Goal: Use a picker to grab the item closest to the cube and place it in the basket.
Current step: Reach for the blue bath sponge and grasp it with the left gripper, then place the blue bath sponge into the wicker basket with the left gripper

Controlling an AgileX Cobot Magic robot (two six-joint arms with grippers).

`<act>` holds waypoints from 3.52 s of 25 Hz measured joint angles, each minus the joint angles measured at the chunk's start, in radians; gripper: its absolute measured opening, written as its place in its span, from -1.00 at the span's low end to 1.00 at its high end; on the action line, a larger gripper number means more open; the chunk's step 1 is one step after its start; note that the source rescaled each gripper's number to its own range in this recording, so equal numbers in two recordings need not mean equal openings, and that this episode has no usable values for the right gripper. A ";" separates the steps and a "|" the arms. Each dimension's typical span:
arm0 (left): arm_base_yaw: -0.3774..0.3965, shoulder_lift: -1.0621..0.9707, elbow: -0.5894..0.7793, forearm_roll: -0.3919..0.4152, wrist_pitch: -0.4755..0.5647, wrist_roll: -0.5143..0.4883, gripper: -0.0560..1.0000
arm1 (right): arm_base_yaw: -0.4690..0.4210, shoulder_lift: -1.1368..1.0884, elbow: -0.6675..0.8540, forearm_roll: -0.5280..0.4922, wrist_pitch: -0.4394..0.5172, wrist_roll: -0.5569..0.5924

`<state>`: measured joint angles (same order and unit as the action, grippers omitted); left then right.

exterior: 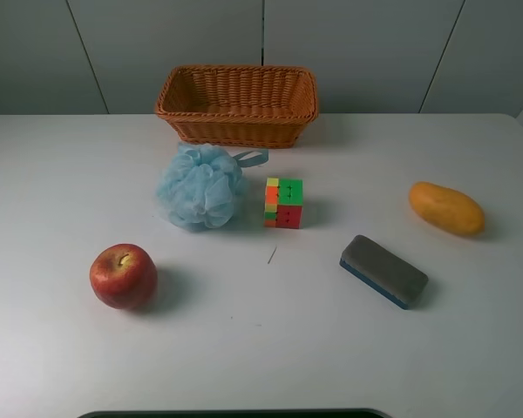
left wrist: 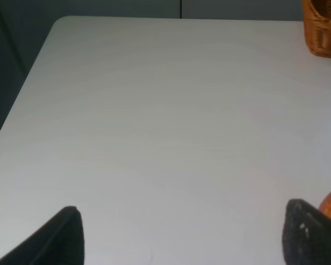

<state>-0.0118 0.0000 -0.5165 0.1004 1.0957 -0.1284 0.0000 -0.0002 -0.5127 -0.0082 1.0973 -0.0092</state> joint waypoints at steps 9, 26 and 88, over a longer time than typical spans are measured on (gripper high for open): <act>0.000 0.000 0.000 0.000 0.000 0.000 0.91 | 0.000 0.000 0.000 0.000 0.000 0.000; 0.000 0.079 -0.115 0.039 -0.125 0.008 0.91 | 0.000 0.000 0.000 0.000 0.000 0.000; -0.543 2.011 -0.911 -0.233 -0.480 0.276 -0.82 | 0.000 0.000 0.000 0.000 0.000 0.000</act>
<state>-0.5552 2.0106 -1.4280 -0.1329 0.6162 0.1471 0.0000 -0.0002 -0.5127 -0.0082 1.0973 -0.0092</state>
